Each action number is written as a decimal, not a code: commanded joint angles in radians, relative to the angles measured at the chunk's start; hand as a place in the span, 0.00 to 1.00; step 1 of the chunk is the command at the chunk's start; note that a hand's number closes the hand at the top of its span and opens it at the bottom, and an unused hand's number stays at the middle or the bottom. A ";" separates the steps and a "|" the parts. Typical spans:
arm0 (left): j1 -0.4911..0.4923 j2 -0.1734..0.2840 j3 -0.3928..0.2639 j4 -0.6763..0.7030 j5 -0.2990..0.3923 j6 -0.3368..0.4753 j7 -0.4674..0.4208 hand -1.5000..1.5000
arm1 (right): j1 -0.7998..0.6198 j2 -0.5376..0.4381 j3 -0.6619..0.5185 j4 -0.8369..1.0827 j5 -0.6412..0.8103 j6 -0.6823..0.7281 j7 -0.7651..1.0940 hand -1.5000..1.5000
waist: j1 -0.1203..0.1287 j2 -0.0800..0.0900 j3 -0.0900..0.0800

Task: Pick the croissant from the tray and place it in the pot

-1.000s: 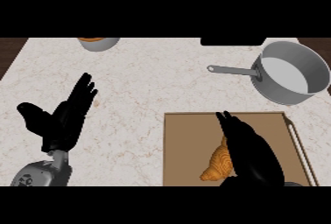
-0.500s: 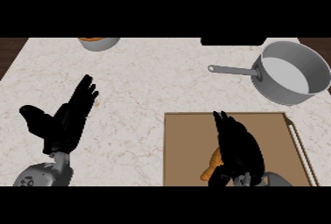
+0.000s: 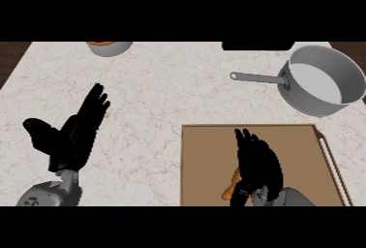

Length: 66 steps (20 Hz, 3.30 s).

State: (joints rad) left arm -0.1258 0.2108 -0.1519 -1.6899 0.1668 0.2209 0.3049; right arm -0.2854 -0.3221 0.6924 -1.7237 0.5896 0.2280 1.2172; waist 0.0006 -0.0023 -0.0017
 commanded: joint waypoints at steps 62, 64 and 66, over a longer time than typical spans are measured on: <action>-0.055 -0.064 0.006 0.019 -0.049 -0.074 0.022 0.50 | -0.757 0.322 -1.132 0.314 1.633 0.021 0.270 1.00 | 0.091 0.025 -0.001; -0.074 -0.074 0.004 0.026 -0.054 -0.064 0.028 0.50 | -0.818 0.319 -1.208 0.351 1.653 0.025 0.270 1.00 | 0.075 0.026 -0.001; -0.068 -0.072 0.010 0.021 -0.054 -0.061 0.025 0.50 | -0.858 0.322 -1.247 0.367 1.685 0.030 0.270 1.00 | 0.075 0.022 0.000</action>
State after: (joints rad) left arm -0.1836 0.1512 -0.1380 -1.6726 0.1222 0.1460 0.3294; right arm -1.0315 0.0001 -0.4816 -1.4260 2.2213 0.1849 1.2425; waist 0.0806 0.0191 -0.0042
